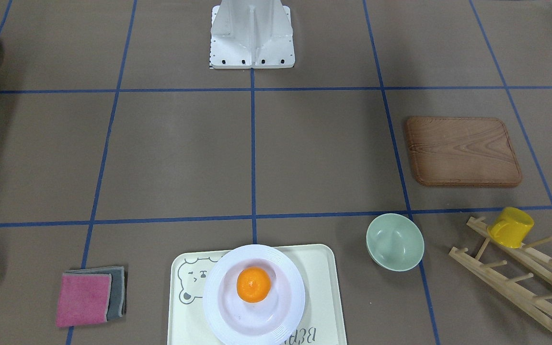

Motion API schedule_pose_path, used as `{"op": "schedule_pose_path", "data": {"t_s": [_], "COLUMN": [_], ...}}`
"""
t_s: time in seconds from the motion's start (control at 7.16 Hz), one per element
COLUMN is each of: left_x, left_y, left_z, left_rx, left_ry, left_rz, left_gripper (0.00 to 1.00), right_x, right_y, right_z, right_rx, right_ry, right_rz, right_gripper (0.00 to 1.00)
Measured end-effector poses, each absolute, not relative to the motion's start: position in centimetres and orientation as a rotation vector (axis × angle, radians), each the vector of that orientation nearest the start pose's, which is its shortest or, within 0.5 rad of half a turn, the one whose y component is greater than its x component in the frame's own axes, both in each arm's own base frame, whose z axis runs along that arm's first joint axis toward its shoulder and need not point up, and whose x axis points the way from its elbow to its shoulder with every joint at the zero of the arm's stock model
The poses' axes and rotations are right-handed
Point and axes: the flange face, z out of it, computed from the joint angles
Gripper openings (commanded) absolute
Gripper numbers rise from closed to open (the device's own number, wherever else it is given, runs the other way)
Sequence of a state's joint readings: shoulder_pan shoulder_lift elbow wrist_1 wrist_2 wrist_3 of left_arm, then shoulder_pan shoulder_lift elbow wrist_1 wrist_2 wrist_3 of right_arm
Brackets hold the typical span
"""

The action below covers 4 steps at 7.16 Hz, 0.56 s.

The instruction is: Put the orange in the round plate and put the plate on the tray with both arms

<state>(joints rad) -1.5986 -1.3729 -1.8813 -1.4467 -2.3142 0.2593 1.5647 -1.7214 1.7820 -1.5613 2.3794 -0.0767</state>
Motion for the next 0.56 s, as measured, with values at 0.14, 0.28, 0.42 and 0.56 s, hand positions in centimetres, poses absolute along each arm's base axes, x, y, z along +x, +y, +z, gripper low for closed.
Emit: {"op": "schedule_pose_path", "data": {"t_s": [0.14,0.28,0.42,0.56], "left_x": [-7.74,-7.76,-7.76,-7.77], "left_y": [-40.30,-40.29,-40.27,-40.26], "left_z": [60.97,60.97,60.97,60.92], "left_rx": [0.096,0.096,0.096,0.097], "left_ry": [0.739,0.738,0.738,0.738], "left_rz": [0.216,0.215,0.215,0.215], "left_gripper": [0.99,0.99,0.99,0.99], "right_x": [5.87,5.87,5.88,5.89], "right_y": [-43.29,-43.32,-43.35,-43.36], "right_z": [62.00,61.96,61.93,61.93], "right_rx": [0.097,0.100,0.101,0.102], "right_ry": [-0.805,-0.804,-0.802,-0.801], "right_rz": [-0.108,-0.109,-0.109,-0.110], "right_gripper": [1.00,1.00,1.00,1.00]}}
